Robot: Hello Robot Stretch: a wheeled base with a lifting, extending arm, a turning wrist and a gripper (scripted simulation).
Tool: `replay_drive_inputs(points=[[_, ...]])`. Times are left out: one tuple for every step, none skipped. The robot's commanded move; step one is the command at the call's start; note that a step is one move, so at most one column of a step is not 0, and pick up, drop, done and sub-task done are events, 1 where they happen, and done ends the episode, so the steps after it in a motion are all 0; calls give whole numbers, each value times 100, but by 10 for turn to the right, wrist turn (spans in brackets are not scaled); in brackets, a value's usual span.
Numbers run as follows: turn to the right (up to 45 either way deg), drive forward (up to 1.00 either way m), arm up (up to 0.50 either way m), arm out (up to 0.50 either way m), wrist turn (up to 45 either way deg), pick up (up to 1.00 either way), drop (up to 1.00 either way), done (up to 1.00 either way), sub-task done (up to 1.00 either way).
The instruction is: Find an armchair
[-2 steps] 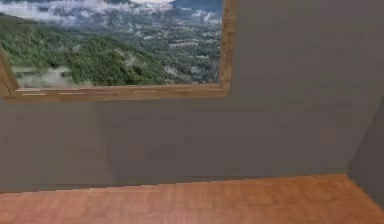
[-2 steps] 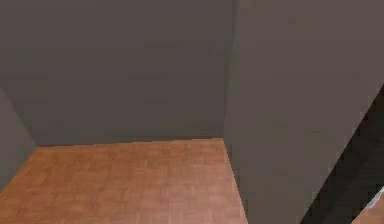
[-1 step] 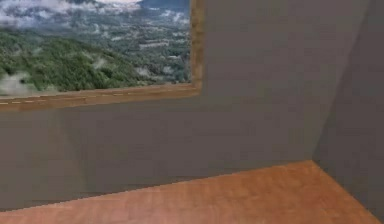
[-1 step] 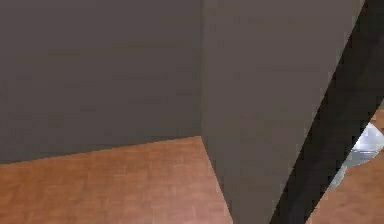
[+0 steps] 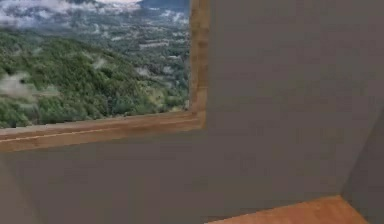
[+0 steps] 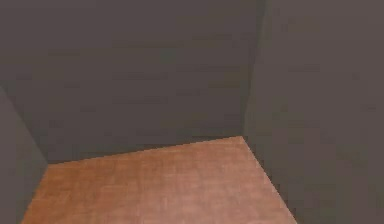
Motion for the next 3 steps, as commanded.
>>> replay_drive_inputs(points=[[-450,0,0,0,0,0,0,0,0],[-180,0,0,0,0,0,0,0,0],[0,75,0,0,0,0,0,0,0]])
